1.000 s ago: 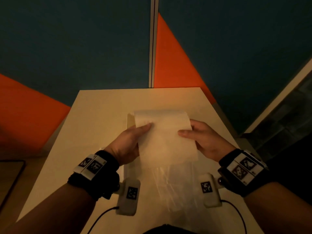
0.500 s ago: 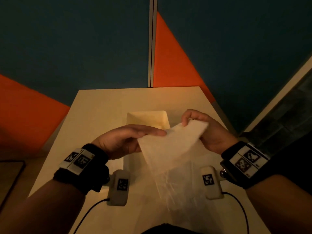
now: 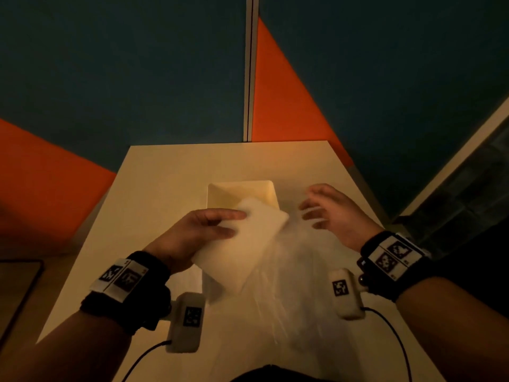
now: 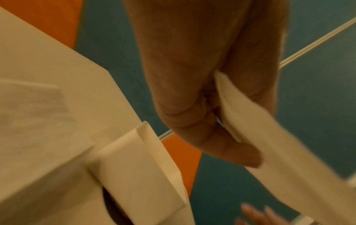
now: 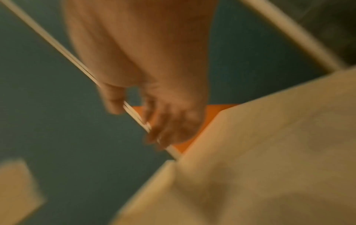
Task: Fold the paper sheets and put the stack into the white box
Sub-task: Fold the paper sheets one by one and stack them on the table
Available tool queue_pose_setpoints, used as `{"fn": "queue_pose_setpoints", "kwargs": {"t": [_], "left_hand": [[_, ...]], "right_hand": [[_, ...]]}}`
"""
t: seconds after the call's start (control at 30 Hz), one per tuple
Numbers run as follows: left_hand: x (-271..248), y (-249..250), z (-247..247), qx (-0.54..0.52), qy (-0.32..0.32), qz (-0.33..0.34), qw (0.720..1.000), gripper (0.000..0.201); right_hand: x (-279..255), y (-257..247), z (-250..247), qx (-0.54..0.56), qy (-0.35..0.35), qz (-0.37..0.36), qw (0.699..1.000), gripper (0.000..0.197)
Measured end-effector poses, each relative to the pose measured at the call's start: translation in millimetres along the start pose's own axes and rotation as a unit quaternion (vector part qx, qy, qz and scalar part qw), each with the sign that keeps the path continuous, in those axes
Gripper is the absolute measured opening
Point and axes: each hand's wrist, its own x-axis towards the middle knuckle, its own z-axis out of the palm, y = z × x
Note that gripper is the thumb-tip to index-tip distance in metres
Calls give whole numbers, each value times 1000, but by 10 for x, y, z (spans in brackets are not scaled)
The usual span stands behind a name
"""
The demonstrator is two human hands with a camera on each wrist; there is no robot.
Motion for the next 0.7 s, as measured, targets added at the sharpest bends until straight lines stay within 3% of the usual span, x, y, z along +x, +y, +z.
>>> {"fn": "queue_pose_setpoints", "kwargs": {"t": [0.07, 0.1, 0.2, 0.3, 0.43, 0.57, 0.7], "left_hand": [[-36, -103, -107, 22, 76, -7, 997, 34], [-50, -170, -164, 31, 117, -13, 993, 33], [-75, -447, -348, 34, 216, -28, 975, 36], [-103, -705, -476, 73, 270, -44, 959, 40], [-131, -934, -613, 242, 299, -81, 920, 46], [-162, -1038, -693, 346, 288, -82, 889, 53], [-157, -1048, -714, 380, 276, -81, 879, 55]], "right_hand": [[177, 270, -126, -135, 96, 32, 986, 20], [252, 421, -182, -203, 111, 40, 972, 24], [383, 800, -273, -343, 63, 59, 936, 42], [421, 981, -247, -450, 6, 77, 889, 65], [477, 1036, -133, -577, -46, 70, 813, 91], [501, 1048, -36, -609, -53, 63, 789, 92], [526, 1019, 5, -625, -54, 67, 776, 88]]}}
